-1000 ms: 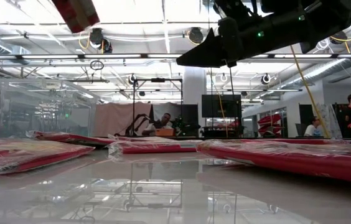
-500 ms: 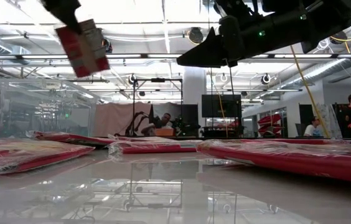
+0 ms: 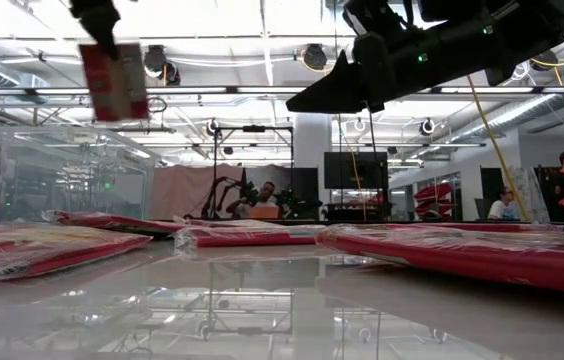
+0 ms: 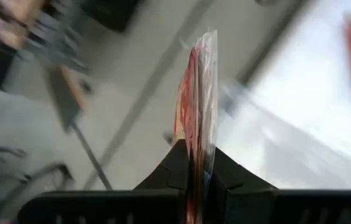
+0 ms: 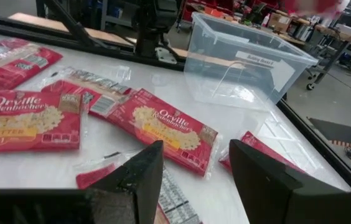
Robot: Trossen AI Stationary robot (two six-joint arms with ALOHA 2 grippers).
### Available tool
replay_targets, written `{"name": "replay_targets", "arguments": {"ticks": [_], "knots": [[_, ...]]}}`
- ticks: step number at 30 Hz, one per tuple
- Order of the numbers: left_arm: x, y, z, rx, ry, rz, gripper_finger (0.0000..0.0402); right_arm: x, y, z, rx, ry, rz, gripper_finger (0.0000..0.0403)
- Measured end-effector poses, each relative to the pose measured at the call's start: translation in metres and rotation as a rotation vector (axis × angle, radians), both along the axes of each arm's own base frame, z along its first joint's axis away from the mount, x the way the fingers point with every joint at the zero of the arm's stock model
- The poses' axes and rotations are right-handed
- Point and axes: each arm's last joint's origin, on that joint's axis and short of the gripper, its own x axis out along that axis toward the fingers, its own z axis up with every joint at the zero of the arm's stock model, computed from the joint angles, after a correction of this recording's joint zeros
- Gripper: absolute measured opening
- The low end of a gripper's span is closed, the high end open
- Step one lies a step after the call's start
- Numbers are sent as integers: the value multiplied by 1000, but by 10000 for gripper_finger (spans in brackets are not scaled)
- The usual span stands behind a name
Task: Sort popcorn bags into baskets
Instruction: Put the red popcorn pack into the bin
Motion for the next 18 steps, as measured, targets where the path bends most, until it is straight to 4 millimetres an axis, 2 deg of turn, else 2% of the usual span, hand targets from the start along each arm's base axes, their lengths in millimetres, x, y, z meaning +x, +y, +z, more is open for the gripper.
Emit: {"name": "replay_targets", "arguments": {"ticks": [4, 11, 14, 18], "knots": [[-3, -9, -19, -113, 39, 49, 17, 0, 0, 0, -2, 5, 1, 178], [-1, -30, -61, -124, 72, -106, 17, 0, 0, 0, 14, -3, -4, 178], [1, -31, -82, -97, 129, -161, 20, 0, 0, 0, 51, -16, -13, 178], [5, -28, -105, -46, 233, -159, 45, 0, 0, 0, 76, -21, -19, 178]]}}
